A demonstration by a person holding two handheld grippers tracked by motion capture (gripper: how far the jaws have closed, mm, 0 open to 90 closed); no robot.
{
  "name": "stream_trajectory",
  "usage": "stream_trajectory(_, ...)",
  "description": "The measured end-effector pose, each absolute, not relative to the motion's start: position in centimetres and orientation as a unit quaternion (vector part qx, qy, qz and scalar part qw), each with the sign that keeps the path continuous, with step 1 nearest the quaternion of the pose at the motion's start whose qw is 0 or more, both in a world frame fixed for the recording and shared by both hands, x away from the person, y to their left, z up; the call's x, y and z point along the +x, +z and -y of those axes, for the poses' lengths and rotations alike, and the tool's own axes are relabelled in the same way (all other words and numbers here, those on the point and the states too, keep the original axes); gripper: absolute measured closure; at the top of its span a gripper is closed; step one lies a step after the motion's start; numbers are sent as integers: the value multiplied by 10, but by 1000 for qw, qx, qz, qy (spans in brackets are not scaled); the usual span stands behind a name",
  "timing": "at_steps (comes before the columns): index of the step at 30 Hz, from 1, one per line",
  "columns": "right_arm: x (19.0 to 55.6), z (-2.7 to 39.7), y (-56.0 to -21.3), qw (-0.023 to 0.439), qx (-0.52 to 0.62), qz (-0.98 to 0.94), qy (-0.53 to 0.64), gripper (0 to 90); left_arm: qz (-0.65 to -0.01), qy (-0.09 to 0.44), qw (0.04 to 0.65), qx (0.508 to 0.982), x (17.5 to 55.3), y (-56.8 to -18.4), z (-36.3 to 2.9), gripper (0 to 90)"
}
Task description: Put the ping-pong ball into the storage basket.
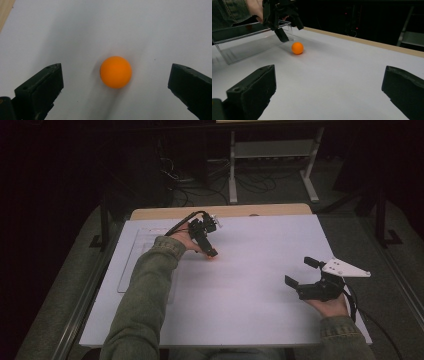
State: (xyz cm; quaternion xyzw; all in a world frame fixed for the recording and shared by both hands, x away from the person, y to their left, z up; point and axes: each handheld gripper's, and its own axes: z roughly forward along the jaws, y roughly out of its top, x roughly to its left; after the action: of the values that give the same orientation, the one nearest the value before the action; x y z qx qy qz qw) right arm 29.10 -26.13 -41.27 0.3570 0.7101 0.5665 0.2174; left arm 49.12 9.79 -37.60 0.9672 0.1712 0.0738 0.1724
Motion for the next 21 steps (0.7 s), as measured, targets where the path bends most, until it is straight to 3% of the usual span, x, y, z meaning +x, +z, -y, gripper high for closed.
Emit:
stream_trajectory(5,291,261,-413,217,356,-711,566,0,-166,70,160,971,491,-382,-95,4)
stream_trajectory(21,291,260,-413,215,354,-713,566,0,-153,63,143,976,492,-392,-89,146)
